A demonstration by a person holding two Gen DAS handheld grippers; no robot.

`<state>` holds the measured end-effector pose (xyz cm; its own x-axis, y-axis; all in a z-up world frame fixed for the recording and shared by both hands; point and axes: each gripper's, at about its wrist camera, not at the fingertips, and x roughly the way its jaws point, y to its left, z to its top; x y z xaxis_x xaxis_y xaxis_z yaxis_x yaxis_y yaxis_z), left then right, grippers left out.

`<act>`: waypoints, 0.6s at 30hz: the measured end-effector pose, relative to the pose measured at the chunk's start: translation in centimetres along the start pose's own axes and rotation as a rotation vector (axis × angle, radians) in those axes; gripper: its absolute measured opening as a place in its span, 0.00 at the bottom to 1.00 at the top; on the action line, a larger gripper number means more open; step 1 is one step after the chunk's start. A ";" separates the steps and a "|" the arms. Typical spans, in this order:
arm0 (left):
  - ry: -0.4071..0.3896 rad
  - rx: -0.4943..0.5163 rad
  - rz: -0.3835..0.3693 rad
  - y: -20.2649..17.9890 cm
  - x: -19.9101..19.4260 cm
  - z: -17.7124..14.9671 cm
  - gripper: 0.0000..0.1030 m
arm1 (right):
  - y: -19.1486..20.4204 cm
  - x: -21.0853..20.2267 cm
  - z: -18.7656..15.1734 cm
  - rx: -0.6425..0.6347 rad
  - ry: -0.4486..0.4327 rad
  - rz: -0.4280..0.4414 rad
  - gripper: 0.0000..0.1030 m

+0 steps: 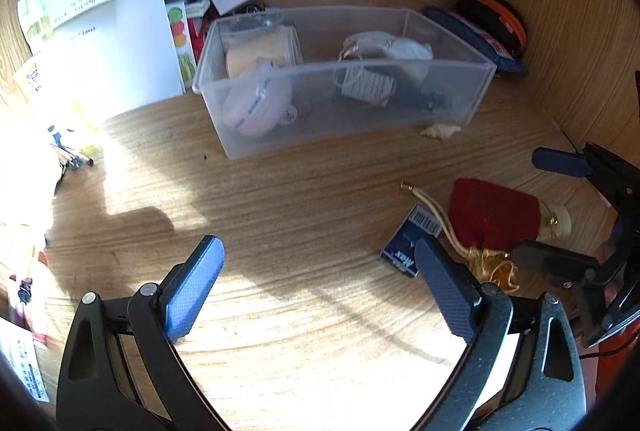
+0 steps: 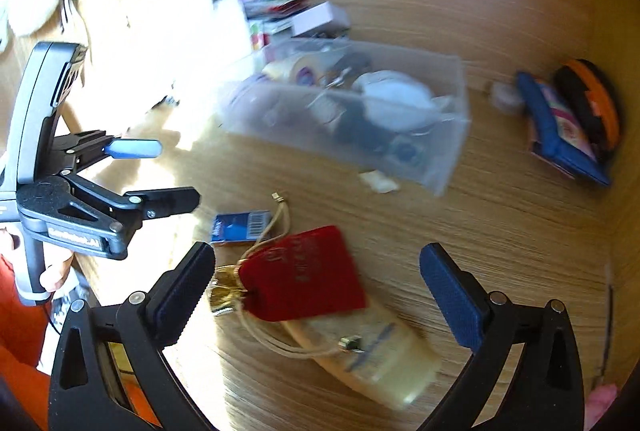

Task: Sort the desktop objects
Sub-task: 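Withdraw both tools from the bin toward the red pouch and blue box, then grasp the blue Max box with the left tool while the right tool grasps the red pouch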

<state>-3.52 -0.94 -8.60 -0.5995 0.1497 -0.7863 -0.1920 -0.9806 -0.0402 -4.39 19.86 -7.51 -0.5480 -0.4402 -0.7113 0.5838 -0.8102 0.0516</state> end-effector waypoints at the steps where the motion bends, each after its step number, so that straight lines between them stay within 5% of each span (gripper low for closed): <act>1: 0.008 0.002 -0.003 0.0 0.2 -0.2 0.95 | 0.3 0.3 0.0 -0.012 0.006 0.001 0.99; 7: 0.038 0.025 -0.021 -0.5 1.0 -1.0 0.95 | 1.1 1.9 -0.5 -0.063 0.035 -0.019 0.93; 12: 0.069 0.042 -0.040 -1.2 2.0 -1.1 0.95 | 1.2 2.4 -0.7 -0.078 0.038 -0.004 0.73; 18: 0.079 0.067 -0.066 -2.4 2.3 -1.1 0.95 | 1.1 2.1 -0.6 -0.076 0.013 0.015 0.31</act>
<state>-3.55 1.64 -10.98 -0.5212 0.2006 -0.8295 -0.2824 -0.9578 -0.0542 -4.58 18.31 -9.32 -0.5314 -0.4468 -0.7197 0.6361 -0.7715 0.0092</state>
